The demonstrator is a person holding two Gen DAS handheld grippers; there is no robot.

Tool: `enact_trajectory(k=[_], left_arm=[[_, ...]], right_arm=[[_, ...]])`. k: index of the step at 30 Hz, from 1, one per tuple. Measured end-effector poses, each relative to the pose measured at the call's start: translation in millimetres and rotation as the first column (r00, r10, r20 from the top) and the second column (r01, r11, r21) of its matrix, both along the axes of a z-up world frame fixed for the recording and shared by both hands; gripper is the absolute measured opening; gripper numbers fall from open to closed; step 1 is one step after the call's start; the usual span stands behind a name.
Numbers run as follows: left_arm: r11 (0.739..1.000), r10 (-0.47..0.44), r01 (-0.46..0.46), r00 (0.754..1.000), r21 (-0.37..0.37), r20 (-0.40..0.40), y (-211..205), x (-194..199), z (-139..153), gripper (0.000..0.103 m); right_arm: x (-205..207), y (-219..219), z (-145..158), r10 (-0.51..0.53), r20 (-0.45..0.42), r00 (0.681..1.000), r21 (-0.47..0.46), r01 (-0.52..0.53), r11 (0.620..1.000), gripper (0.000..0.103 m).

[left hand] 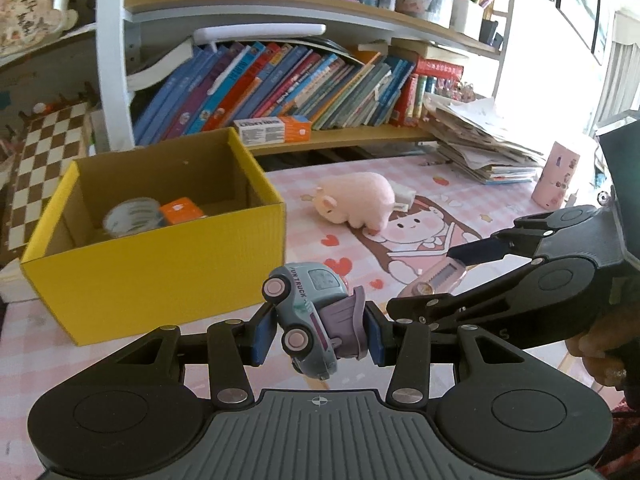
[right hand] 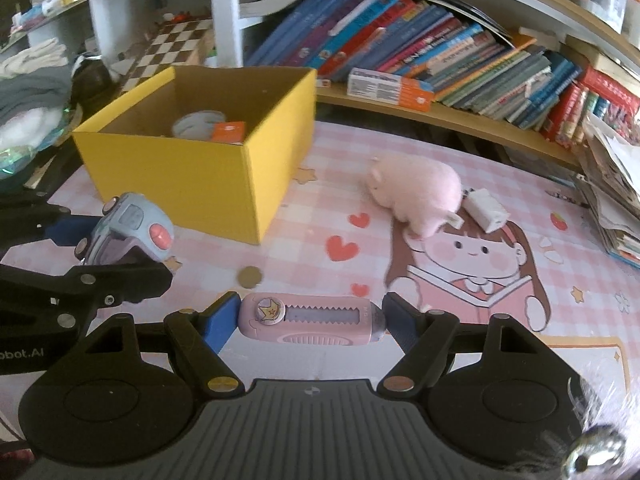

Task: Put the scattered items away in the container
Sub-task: 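Carry the toy car in the left gripper while the right gripper carries the cutter to the yellow box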

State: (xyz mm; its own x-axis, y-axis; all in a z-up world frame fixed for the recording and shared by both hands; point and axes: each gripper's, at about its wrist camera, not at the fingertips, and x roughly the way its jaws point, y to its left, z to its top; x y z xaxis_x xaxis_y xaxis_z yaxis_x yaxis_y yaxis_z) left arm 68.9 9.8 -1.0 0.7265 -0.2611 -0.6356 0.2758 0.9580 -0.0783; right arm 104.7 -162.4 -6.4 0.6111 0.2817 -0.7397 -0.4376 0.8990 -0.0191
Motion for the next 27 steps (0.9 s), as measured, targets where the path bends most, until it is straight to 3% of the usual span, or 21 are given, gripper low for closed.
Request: enact_trajectory(k=[27], left_arm=[[0.995,0.103,-0.103,0.995,-0.015,0.016,85.4,-40.9,2.0,0.044]], right_arm=[[-31.3,93.6,-2.1,0.117,0.018,0.993,-0.021,-0.117,0.993,0.076]])
